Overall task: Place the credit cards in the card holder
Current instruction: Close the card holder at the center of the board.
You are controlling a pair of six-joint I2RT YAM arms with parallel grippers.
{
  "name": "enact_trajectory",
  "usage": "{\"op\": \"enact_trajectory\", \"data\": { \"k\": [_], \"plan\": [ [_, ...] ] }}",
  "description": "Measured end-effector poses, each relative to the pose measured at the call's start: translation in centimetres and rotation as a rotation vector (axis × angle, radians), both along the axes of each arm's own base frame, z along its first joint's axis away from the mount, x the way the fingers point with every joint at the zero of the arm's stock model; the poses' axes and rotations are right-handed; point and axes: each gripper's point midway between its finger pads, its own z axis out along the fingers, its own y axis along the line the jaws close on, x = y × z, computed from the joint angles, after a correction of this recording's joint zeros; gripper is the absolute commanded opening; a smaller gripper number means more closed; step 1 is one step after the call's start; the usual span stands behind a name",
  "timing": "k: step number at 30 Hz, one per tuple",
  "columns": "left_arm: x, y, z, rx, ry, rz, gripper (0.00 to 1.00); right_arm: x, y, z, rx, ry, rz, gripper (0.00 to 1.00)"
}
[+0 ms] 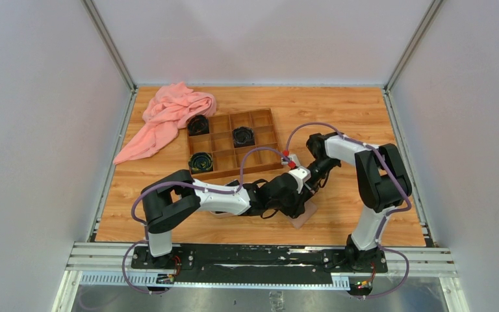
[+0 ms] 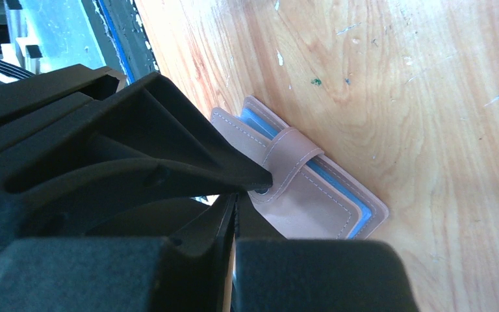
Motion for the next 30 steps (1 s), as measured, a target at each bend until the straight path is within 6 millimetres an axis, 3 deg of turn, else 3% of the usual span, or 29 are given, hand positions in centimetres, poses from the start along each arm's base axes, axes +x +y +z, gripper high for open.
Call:
{"op": "enact_trajectory", "data": {
  "k": [8,30],
  "plan": [
    [0.0,0.0,0.0,0.000,0.001,0.002,0.44,-0.8,-0.2,-1.2,-0.035,0.105,-0.013,0.02],
    [-0.1,0.1,0.0,-0.004,0.004,0.000,0.41,-1.2,-0.6,-1.8,-0.195,0.305,-0.162,0.00]
  ]
}}
